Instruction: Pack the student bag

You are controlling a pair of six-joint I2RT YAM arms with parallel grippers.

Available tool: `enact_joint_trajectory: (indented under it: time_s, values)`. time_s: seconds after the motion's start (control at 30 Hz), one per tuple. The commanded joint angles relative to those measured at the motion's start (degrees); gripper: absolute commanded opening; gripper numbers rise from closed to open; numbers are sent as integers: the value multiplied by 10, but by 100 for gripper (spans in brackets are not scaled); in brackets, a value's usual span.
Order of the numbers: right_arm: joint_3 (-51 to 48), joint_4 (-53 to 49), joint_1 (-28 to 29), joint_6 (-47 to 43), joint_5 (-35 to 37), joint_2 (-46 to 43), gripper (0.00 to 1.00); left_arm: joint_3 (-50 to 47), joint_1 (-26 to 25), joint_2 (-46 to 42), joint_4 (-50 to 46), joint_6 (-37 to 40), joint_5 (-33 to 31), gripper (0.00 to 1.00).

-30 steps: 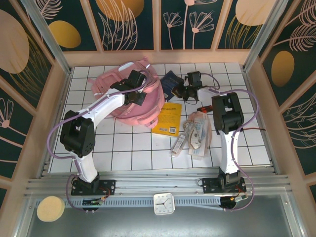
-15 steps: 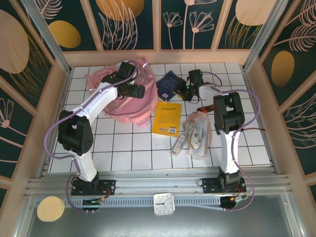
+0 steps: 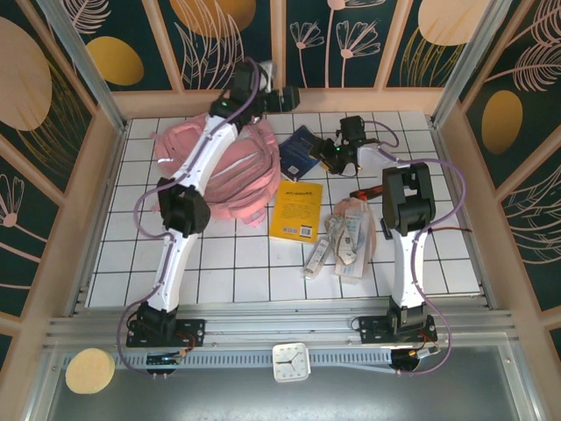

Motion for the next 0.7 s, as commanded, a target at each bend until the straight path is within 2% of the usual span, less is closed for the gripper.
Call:
enact_joint_trajectory:
  time_s: [0.0, 0.1, 0.3, 0.5, 0.67]
  values:
    - [11, -21, 2, -3, -17, 16, 55, -83, -2, 29, 54, -53, 49, 87]
    - [8, -25, 6, -6, -20, 16, 55, -113, -4, 32, 86, -48, 48, 88]
    - [-1, -32, 9, -10, -24, 18, 55, -66, -9, 99, 90, -65, 49, 89]
    - [14, -37, 14, 0, -26, 35, 55, -53, -10, 141, 101, -81, 12, 88]
    - [44, -66, 24, 15, -1, 60, 55, -37, -12, 191, 99, -109, 25, 81]
